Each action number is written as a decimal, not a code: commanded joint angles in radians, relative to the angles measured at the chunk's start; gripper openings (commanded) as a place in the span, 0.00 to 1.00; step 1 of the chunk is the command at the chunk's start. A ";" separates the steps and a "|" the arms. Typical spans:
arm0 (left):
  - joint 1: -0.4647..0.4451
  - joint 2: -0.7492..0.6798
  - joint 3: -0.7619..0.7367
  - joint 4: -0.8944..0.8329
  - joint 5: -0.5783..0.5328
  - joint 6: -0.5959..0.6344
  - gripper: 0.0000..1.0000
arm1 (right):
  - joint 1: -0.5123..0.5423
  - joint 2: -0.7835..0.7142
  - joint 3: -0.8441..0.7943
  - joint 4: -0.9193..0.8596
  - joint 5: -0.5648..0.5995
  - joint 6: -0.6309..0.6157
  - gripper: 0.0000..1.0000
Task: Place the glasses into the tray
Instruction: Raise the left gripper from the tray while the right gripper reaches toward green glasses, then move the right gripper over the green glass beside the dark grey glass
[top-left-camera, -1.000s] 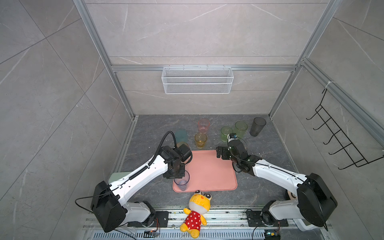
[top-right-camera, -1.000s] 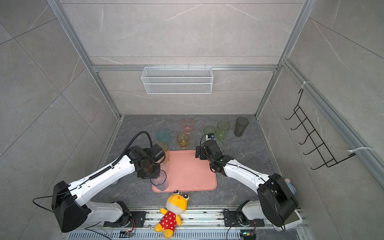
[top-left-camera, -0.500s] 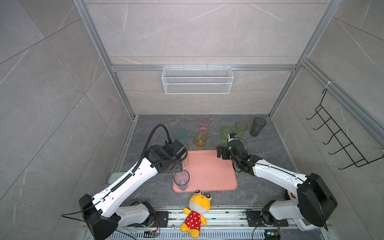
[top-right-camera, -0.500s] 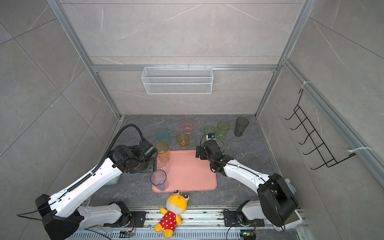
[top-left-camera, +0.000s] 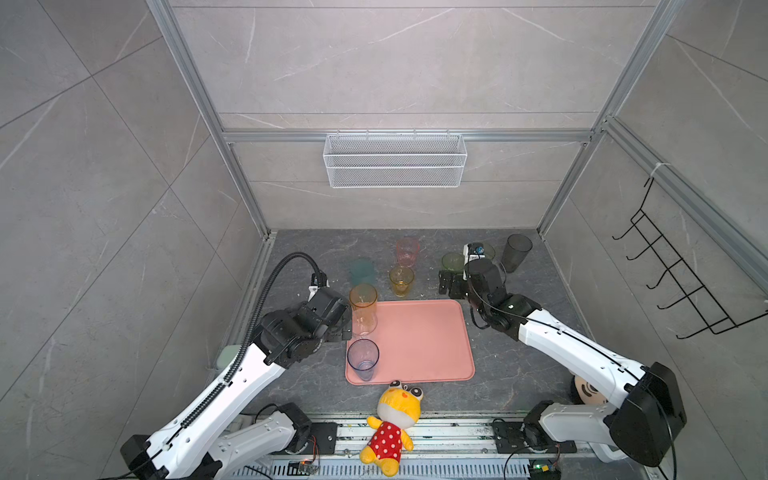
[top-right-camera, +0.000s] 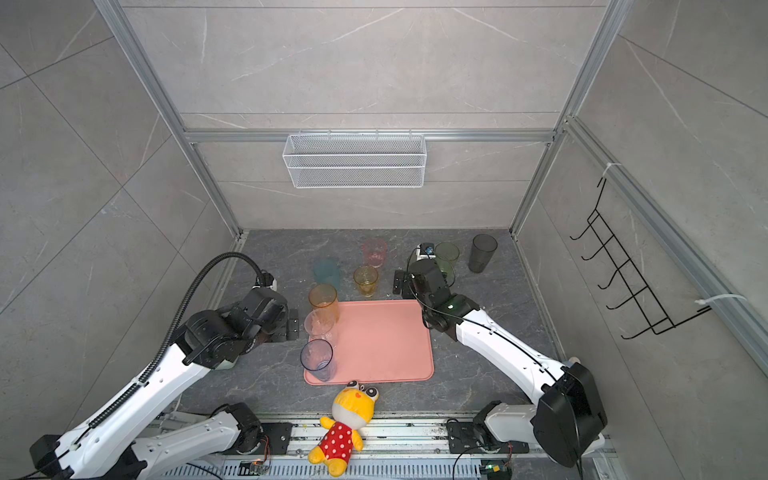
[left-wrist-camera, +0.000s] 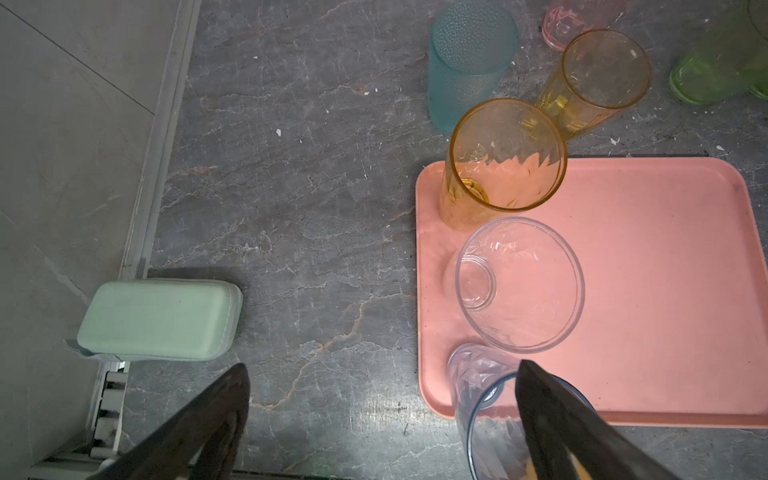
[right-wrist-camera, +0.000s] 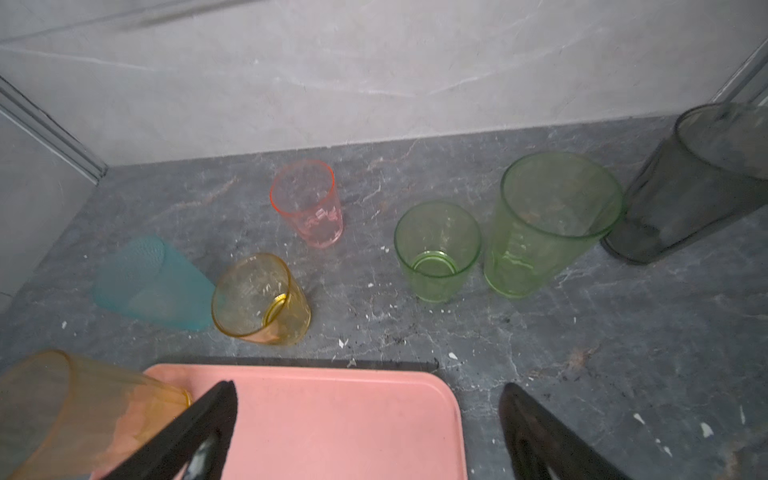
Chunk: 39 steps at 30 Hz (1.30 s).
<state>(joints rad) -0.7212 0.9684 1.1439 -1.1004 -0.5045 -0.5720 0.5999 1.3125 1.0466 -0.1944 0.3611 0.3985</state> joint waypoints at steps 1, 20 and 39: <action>0.023 -0.032 -0.029 0.079 -0.094 0.082 1.00 | -0.005 0.006 0.076 -0.113 0.047 -0.012 0.99; 0.067 -0.167 -0.165 0.158 -0.186 0.141 1.00 | -0.097 0.108 0.294 -0.280 0.153 -0.005 0.99; 0.065 -0.191 -0.187 0.179 -0.128 0.177 1.00 | -0.308 0.276 0.318 -0.263 0.123 0.212 0.99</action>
<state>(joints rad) -0.6582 0.7910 0.9619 -0.9508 -0.6445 -0.4267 0.3080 1.5673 1.3170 -0.4515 0.4961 0.5629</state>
